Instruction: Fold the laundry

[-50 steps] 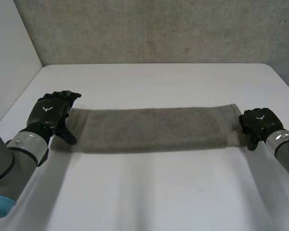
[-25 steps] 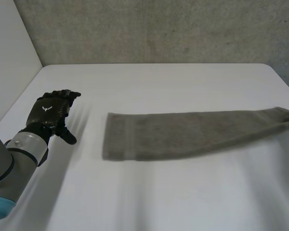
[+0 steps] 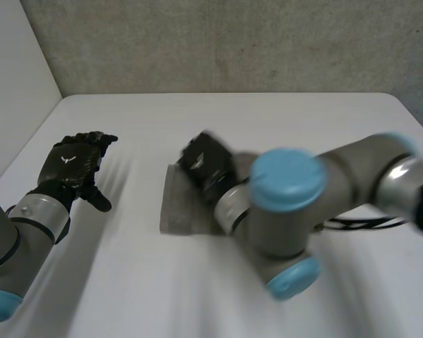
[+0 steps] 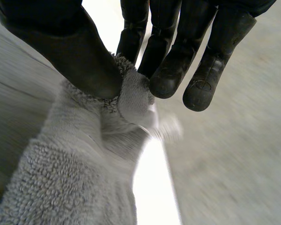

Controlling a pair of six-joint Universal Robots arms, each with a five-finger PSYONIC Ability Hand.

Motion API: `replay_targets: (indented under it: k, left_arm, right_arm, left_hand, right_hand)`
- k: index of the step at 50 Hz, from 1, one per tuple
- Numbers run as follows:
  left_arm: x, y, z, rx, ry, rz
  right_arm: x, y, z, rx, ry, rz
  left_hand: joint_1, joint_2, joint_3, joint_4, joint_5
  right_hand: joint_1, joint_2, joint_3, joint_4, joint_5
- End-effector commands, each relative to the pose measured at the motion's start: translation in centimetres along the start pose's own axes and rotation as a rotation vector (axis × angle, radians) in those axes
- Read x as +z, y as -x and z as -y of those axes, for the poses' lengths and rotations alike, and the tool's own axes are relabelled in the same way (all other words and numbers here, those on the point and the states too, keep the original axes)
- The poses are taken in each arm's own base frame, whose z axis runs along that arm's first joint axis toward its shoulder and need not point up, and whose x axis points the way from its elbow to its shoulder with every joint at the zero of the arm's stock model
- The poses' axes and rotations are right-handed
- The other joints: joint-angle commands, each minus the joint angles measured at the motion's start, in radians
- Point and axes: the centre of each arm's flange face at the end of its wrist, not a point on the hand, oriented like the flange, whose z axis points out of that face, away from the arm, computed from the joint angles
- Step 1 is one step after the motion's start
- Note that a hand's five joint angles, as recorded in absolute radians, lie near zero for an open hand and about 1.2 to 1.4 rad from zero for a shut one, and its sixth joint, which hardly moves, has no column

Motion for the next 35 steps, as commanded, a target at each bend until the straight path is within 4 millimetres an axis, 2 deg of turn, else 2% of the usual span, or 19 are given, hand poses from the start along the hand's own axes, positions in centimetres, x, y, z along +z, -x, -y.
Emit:
replay_targets:
  k: [1,3,4,5,6,7,8,11,12,13,14,16,20,22,28,30,33,34,35]
  left_arm:
    - [0.1,0.0,-0.2,0.003,0.0,0.0]
    - [0.2,0.0,-0.2,0.003,-0.002,0.0]
    - [0.2,-0.1,-0.1,0.004,-0.005,-0.003]
    - [0.3,-0.1,0.1,0.007,-0.014,-0.004]
    - [0.3,-0.1,0.1,0.007,-0.015,-0.005]
    - [0.4,-0.3,0.3,0.009,-0.024,-0.008]
    - [0.5,-0.4,0.5,0.011,-0.032,-0.011]
    - [0.7,-0.5,0.9,0.013,-0.046,-0.014]
    - [1.1,-0.7,1.4,0.012,-0.06,-0.02]
    - [1.3,-1.4,1.7,0.013,-0.068,-0.038]
    - [1.3,-1.4,1.7,0.013,-0.068,-0.038]
    - [1.6,-2.7,2.2,0.015,-0.088,-0.074]
    - [2.0,-3.7,2.3,0.017,-0.09,-0.094]
    - [2.0,-4.2,2.3,0.018,-0.091,-0.101]
    - [2.0,-6.3,2.2,0.023,-0.089,-0.129]
    - [1.9,-6.6,2.2,0.025,-0.091,-0.132]
    - [1.8,-6.8,2.1,0.025,-0.087,-0.136]
    - [1.7,-6.9,2.0,0.025,-0.084,-0.137]
    - [1.7,-6.8,1.9,0.025,-0.082,-0.136]
  right_arm:
    - [-0.2,5.3,0.2,-0.039,-0.019,0.114]
    - [-0.2,5.2,0.3,-0.034,-0.021,0.111]
    - [-0.3,4.8,0.5,-0.027,-0.021,0.103]
    - [-0.3,4.8,0.5,-0.027,-0.021,0.103]
    - [-0.5,3.9,0.8,-0.011,-0.018,0.081]
    - [-0.9,2.8,1.2,0.022,-0.017,0.065]
    - [-0.9,2.8,1.2,0.022,-0.017,0.065]
    - [-2.5,-2.2,-0.3,0.223,0.04,-0.019]
    - [-2.5,-2.2,-0.3,0.224,0.04,-0.019]
    - [-3.2,-4.0,-1.5,0.299,0.071,-0.057]
    - [-3.2,-4.0,-1.5,0.3,0.072,-0.057]
    - [-4.6,-6.1,-3.9,0.434,0.137,-0.11]
    - [-5.9,-6.4,-6.9,0.518,0.226,-0.11]
    - [-7.2,-6.0,-10.1,0.555,0.327,-0.094]
    - [-8.0,-5.3,-13.3,0.576,0.421,-0.083]
    - [-8.0,-5.0,-14.3,0.572,0.449,-0.078]
    - [-7.4,-4.8,-16.1,0.493,0.496,-0.071]
    - [-7.4,-4.8,-16.1,0.493,0.496,-0.071]
    - [-7.0,-5.2,-16.4,0.449,0.501,-0.08]
  left_hand:
    - [0.004,0.009,0.009,0.009,-0.027]
    - [0.004,0.009,0.009,0.009,-0.027]
    - [0.004,0.009,0.009,0.009,-0.027]
    - [0.004,0.009,0.009,0.009,-0.027]
    - [0.004,0.009,0.009,0.009,-0.027]
    - [0.004,0.009,0.009,0.009,-0.027]
    - [0.002,0.006,0.006,0.006,-0.03]
    - [0.001,0.006,0.006,0.006,-0.03]
    - [0.001,0.006,0.006,0.006,-0.03]
    - [0.001,0.006,0.006,0.006,-0.03]
    - [0.001,0.006,0.006,0.006,-0.03]
    - [0.004,0.009,0.009,0.009,-0.028]
    - [0.007,0.012,0.011,0.011,-0.025]
    - [0.007,0.012,0.012,0.012,-0.025]
    - [0.004,0.009,0.009,0.009,-0.027]
    - [0.004,0.009,0.009,0.009,-0.027]
    - [0.004,0.009,0.009,0.009,-0.027]
    - [0.004,0.009,0.009,0.009,-0.027]
    - [0.004,0.009,0.009,0.009,-0.027]
  right_hand:
    - [0.063,0.095,0.05,0.056,0.087]
    - [0.063,0.095,0.05,0.056,0.087]
    - [-0.308,-0.276,-0.321,-0.315,-0.284]
    - [-0.312,-0.279,-0.325,-0.318,-0.288]
    - [-0.989,-0.957,-1.002,-0.996,-0.965]
    - [-1.159,-1.126,-1.172,-1.165,-1.135]
    - [-1.159,-1.126,-1.172,-1.165,-1.135]
    - [-1.159,-1.126,-1.172,-1.165,-1.135]
    - [-1.159,-1.126,-1.172,-1.165,-1.135]
    - [-1.159,-1.126,-1.172,-1.165,-1.135]
    - [-1.159,-1.126,-1.172,-1.165,-1.135]
    - [-1.159,-1.126,-1.172,-1.165,-1.135]
    - [-1.159,-1.126,-1.172,-1.165,-1.135]
    - [-1.159,-1.126,-1.172,-1.165,-1.135]
    - [-1.099,-1.066,-1.111,-1.105,-1.075]
    - [-1.002,-0.969,-1.015,-1.008,-0.978]
    - [-0.373,-0.34,-0.386,-0.379,-0.349]
    - [-0.371,-0.338,-0.383,-0.377,-0.347]
    - [-0.051,-0.018,-0.064,-0.057,-0.027]
